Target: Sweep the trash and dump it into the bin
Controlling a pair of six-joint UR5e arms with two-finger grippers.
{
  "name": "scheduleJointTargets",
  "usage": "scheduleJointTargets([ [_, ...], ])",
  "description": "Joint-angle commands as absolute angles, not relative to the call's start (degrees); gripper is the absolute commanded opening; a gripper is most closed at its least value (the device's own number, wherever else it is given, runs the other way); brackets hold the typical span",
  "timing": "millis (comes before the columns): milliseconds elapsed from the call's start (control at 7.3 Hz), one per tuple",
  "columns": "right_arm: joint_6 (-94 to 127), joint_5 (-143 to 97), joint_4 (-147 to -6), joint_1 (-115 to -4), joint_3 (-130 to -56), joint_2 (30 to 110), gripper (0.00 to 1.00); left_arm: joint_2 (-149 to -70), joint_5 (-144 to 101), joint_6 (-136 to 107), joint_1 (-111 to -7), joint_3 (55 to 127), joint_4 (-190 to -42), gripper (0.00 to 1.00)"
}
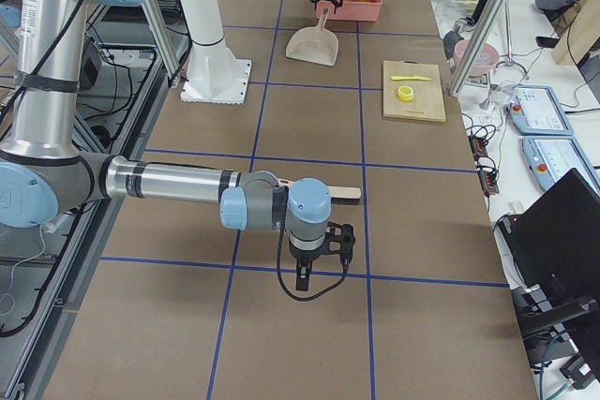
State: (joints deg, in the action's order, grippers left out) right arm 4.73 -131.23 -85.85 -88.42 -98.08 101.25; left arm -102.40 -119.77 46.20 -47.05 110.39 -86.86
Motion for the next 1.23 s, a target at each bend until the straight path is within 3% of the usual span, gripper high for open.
scheduleJointTargets([
  [0,4.7,-131.2,-85.9,-88.4,-98.1,101.2,1.00,-102.4,-126.2,46.2,-54.8,111.8,-84.6,0.98],
  [685,4.7,-131.2,-85.9,-88.4,-98.1,101.2,1.00,-104.1,-132.9,37.8,-74.5,111.2,-75.6,0.98],
  [1095,4.7,-131.2,-85.9,-88.4,-98.1,101.2,1.00,-101.1,-135.3,29.0,-87.2,106.2,-75.3,0.98],
])
